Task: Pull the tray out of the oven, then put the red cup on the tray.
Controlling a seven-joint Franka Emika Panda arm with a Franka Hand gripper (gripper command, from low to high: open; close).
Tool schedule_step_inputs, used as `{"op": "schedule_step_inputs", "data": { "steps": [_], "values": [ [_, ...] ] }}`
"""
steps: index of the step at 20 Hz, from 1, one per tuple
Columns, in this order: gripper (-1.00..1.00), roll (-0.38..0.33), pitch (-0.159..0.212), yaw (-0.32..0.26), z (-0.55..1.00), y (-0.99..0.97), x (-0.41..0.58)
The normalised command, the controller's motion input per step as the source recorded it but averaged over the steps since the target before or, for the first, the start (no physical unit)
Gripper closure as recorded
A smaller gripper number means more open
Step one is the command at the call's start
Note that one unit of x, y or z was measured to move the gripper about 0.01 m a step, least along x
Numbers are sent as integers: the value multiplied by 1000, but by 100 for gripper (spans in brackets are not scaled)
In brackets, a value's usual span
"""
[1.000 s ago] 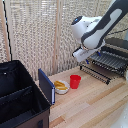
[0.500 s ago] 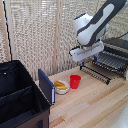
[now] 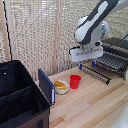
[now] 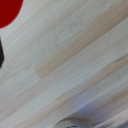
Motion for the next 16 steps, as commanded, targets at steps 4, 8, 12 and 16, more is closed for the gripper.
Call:
{"op": "schedule_step_inputs", "data": {
  "steps": [4, 8, 12, 16],
  "values": [
    [-100, 166, -3, -42, -276, -162, 164],
    [-100, 69, -34, -1, -319, -111, 174],
    [-100, 39, -87, 0, -321, -100, 161],
    [-100, 50, -172, -11, -274, -38, 106]
  ]
}}
